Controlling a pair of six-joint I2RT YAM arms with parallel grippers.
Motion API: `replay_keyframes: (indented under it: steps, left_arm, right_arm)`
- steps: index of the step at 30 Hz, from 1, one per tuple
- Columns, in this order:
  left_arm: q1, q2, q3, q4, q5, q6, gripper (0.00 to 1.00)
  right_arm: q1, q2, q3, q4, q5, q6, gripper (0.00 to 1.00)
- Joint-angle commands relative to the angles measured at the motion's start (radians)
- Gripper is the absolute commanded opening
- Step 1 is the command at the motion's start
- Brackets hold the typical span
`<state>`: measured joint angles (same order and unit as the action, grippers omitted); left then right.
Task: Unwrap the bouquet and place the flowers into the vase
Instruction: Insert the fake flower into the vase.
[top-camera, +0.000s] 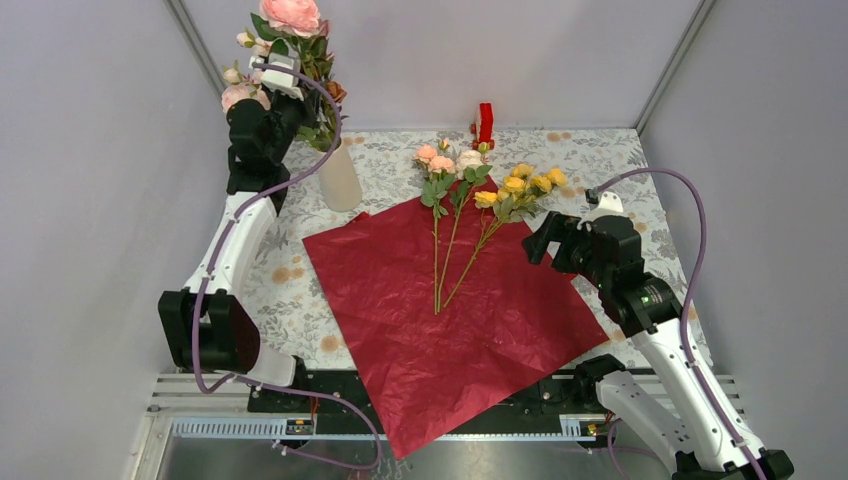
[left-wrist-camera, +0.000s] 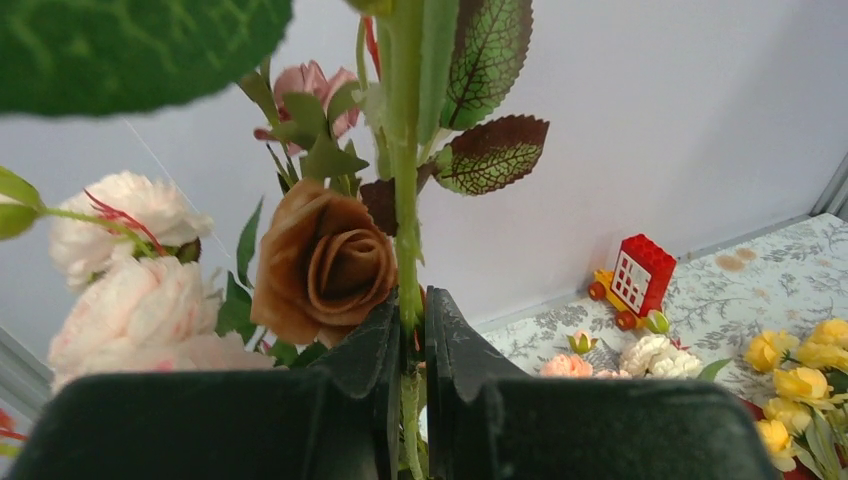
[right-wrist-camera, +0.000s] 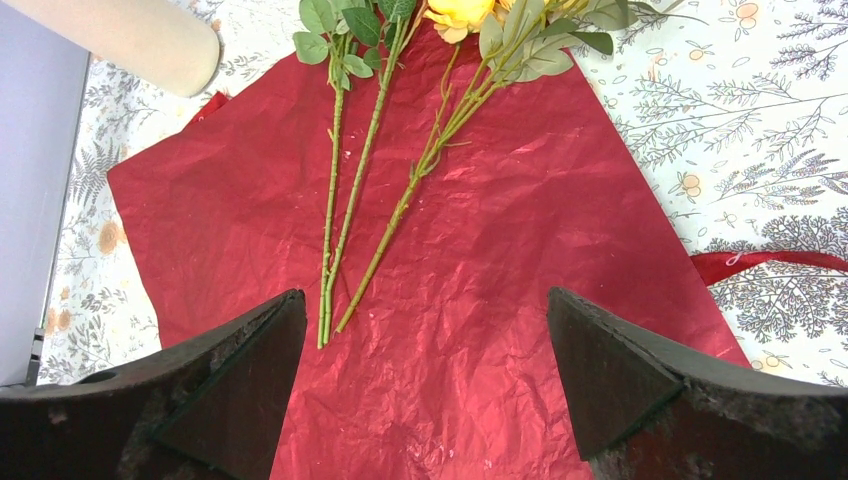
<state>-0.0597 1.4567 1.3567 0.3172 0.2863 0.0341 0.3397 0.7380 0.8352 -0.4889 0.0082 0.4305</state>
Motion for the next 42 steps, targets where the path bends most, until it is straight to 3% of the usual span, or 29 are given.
replay_keyframes:
  steps: [1, 9, 37, 42]
  left_arm:
    - [0.004, 0.008, -0.030, 0.104, 0.029, -0.025, 0.00]
    - [0.004, 0.025, -0.121, 0.168, 0.023, -0.031, 0.00]
    - [0.004, 0.138, -0.225, 0.154, 0.014, -0.068, 0.00]
    - [0.003, 0.137, -0.227, 0.139, 0.010, -0.069, 0.09]
  right_arm:
    - [-0.006, 0.004, -0.005, 0.007, -0.005, -0.013, 0.96]
    - [-0.008, 0.001, -0.018, 0.010, -0.006, -0.008, 0.95]
    - [-0.010, 0.008, -0.047, 0.048, -0.063, 0.012, 0.95]
    - [-0.010, 0.009, -0.048, 0.047, -0.066, 0.014, 0.95]
